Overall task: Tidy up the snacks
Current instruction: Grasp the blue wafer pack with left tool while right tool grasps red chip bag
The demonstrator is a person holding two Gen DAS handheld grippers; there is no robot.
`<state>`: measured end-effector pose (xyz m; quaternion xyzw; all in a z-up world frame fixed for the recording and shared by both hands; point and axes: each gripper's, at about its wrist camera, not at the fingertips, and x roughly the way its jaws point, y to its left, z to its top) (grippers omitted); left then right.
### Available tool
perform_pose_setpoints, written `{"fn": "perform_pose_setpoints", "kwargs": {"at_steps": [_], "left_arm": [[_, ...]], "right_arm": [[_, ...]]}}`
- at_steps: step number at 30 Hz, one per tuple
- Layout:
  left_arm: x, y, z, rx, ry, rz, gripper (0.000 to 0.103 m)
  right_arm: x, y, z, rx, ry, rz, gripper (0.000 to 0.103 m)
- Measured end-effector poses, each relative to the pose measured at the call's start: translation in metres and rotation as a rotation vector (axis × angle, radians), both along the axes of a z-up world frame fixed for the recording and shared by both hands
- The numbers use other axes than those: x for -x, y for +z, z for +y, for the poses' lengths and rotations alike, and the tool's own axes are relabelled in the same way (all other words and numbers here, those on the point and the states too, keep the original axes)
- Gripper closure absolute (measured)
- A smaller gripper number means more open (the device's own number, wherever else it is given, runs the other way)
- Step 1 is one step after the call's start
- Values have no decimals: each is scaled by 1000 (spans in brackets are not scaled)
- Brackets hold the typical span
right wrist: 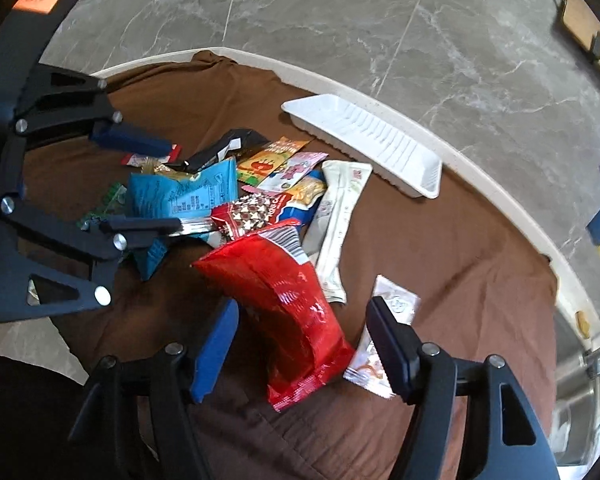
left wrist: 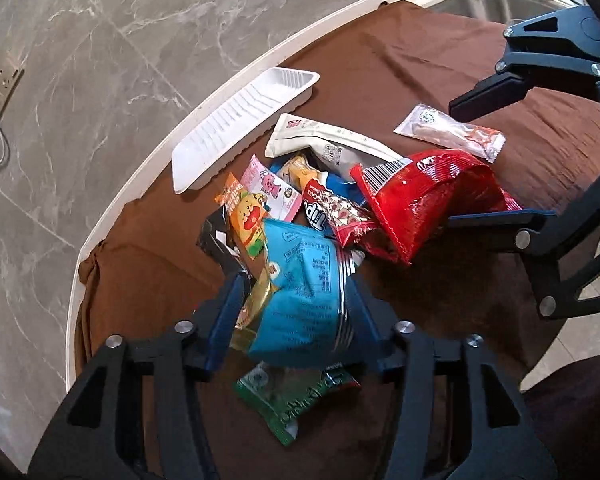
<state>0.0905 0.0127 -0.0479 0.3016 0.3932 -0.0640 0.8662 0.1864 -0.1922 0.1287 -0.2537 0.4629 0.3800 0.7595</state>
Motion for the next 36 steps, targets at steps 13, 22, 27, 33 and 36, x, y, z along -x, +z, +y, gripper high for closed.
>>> {"fn": "perform_pose_setpoints", "kwargs": {"at_steps": [13, 22, 27, 33, 36], "left_arm": [[-13, -16, 3, 29, -64, 48, 50], [-28, -26, 23, 120, -27, 130, 63], [-39, -20, 44, 306, 35, 221, 70], [-32, -3, 50, 387, 93, 230, 71], [-26, 10, 54, 449, 126, 234, 71]], "right_arm": [[-8, -15, 7, 30, 5, 75, 49], [-17, -16, 0, -41, -27, 157, 81], [-27, -11, -15, -144, -104, 251, 83], [-40, -1, -41, -292, -200, 389, 83], [-45, 4, -57, -372, -243, 463, 83]]}}
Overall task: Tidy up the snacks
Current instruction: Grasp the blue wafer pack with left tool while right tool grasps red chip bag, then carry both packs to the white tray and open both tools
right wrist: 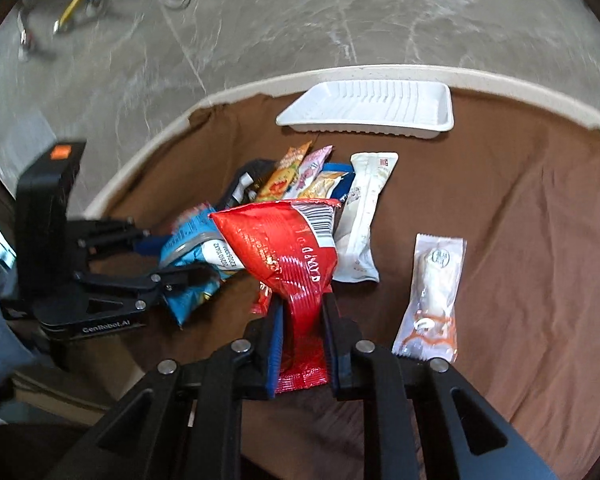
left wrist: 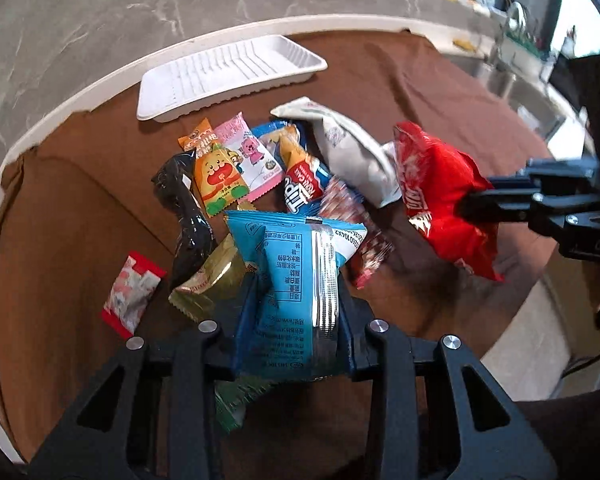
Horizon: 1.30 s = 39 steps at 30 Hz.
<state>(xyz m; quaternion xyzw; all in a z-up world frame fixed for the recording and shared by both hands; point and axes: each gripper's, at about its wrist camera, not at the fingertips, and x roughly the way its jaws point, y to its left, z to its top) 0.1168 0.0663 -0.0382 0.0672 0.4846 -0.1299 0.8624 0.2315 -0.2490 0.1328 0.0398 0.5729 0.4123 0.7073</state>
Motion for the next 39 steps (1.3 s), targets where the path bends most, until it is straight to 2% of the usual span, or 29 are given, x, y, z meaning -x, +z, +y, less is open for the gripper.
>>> {"fn": "perform_pose_setpoints", "kwargs": {"at_steps": [8, 14, 18, 23, 29, 33, 39], "left_arm": [[16, 42, 6, 158, 81, 0, 71], [7, 81, 16, 269, 98, -19, 71], [-19, 109, 32, 329, 86, -29, 71], [-78, 133, 69, 392, 76, -44, 71], [-163, 130, 106, 388, 85, -30, 71], [-217, 112, 125, 405, 104, 2, 71], [-283, 80, 140, 385, 116, 40, 71]], "right_arm": [[-11, 15, -33, -180, -87, 157, 83], [-43, 28, -50, -297, -145, 240, 83], [-75, 33, -48, -342, -176, 262, 83], [-125, 33, -32, -346, -227, 246, 83], [-187, 17, 1, -308, -288, 222, 83], [-223, -7, 24, -258, -322, 242, 83], [-261, -55, 49, -165, -369, 286, 83]]}}
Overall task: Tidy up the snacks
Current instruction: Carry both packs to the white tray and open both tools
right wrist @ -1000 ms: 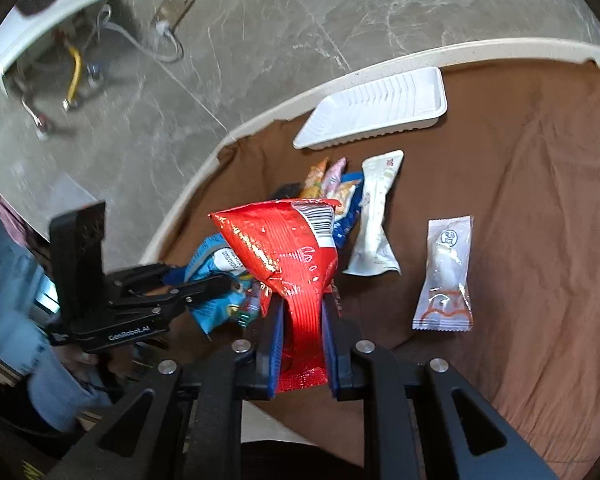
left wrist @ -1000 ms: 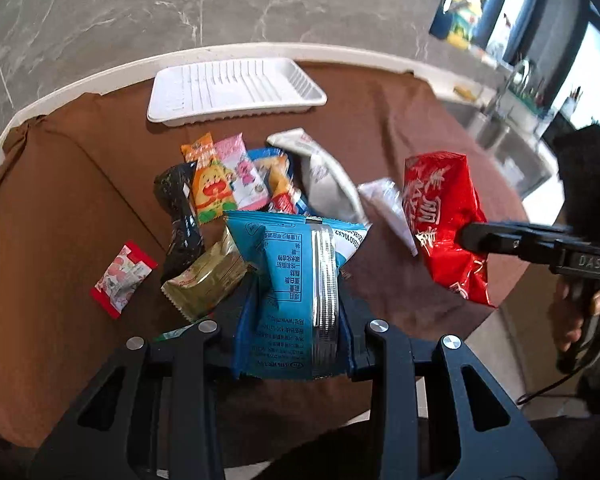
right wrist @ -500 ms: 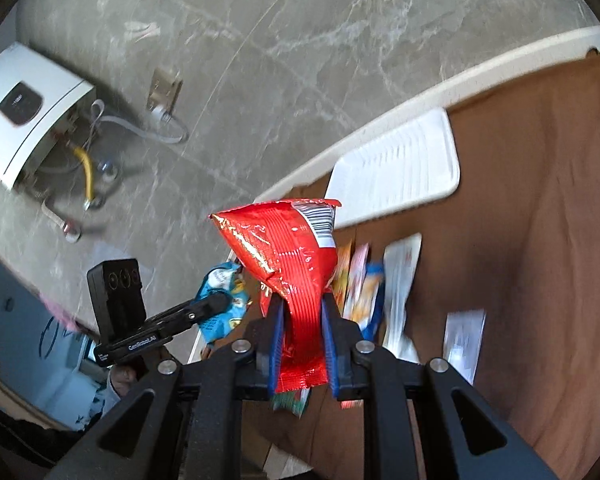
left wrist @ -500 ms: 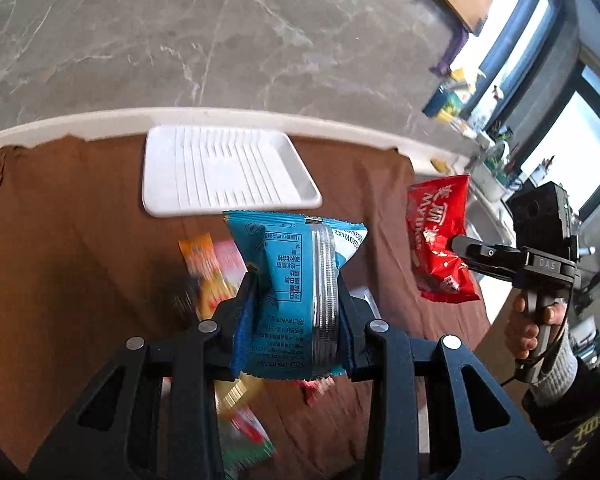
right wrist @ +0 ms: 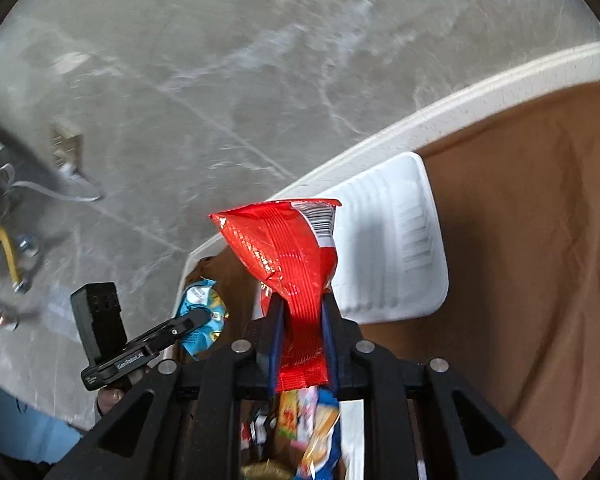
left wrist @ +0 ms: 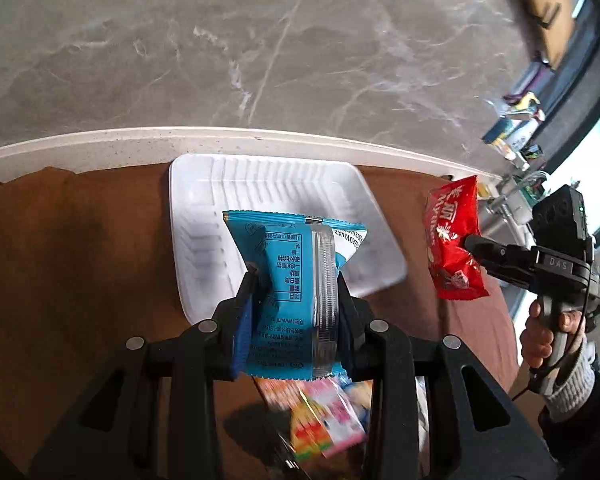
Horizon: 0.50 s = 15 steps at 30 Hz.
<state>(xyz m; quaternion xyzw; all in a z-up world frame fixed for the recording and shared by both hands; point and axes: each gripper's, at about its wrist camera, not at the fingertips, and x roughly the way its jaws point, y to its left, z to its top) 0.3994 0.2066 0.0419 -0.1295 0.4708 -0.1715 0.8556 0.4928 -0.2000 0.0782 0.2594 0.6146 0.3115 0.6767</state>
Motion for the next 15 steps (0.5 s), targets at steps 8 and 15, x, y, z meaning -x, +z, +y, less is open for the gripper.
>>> {"fn": "perform_pose_setpoints", "kwargs": {"at_steps": [8, 15], "left_arm": [[-49, -50, -2, -66, 7, 49, 70], [-65, -66, -5, -112, 9, 41, 70]], "right_arm": [[-29, -61, 27, 145, -9, 68, 83], [-42, -75, 43, 269, 32, 17, 75]]}}
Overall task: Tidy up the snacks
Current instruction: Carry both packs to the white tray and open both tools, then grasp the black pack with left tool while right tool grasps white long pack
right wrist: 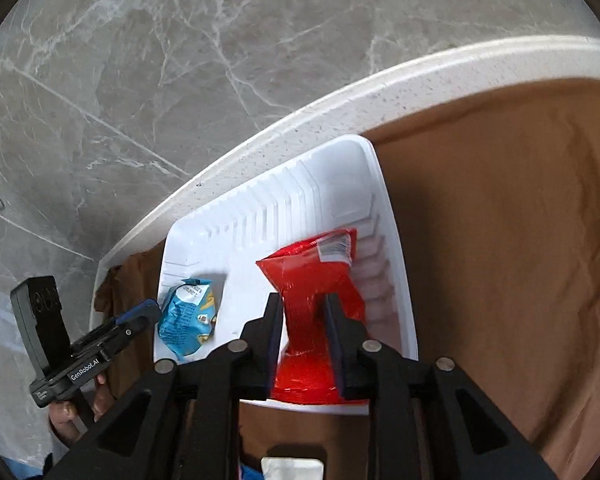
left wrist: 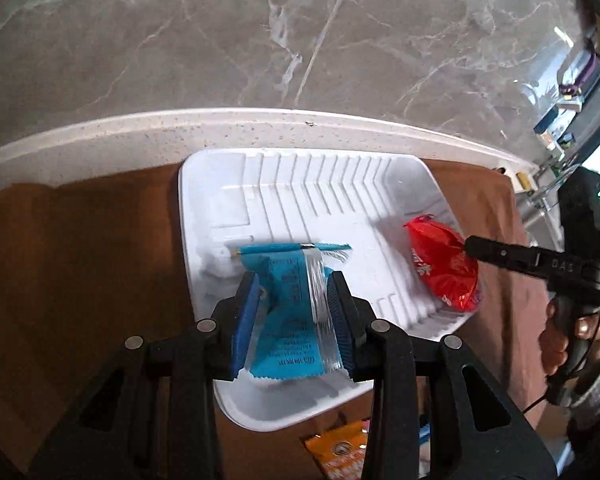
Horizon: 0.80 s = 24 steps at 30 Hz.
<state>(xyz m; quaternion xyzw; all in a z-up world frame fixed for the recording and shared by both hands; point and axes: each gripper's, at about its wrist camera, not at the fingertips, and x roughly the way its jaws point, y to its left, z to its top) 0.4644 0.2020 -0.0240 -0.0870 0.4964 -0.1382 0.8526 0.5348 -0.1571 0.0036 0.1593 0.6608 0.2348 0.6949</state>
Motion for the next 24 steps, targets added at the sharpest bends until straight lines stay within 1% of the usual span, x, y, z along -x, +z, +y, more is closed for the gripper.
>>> {"fn": "perform_pose_setpoints", "kwargs": {"at_steps": [4, 8, 10, 12, 13, 15, 18, 20, 24], "left_arm": [[2, 1, 0, -27, 5, -30, 70], [24, 19, 5, -41, 9, -60, 69], [38, 29, 9, -40, 6, -72, 65], [53, 37, 11, -36, 2, -75, 64], [62, 40, 13, -28, -2, -74, 64], [82, 45, 15, -15, -13, -61, 64], [110, 45, 14, -25, -24, -39, 64], [132, 40, 12, -25, -40, -11, 63], [173, 23, 6, -25, -75, 71, 63]], "right_arm": [[3, 16, -1, 24, 20, -60, 74], [13, 47, -2, 26, 36, -138, 72], [20, 64, 0, 22, 47, -170, 64], [32, 78, 1, 32, 65, -196, 58], [41, 86, -1, 33, 81, -205, 58], [55, 94, -4, 28, 103, -204, 58], [83, 99, -8, 33, 146, -184, 57], [102, 97, -9, 50, 176, -165, 55], [137, 85, -10, 80, 222, -106, 55]]}}
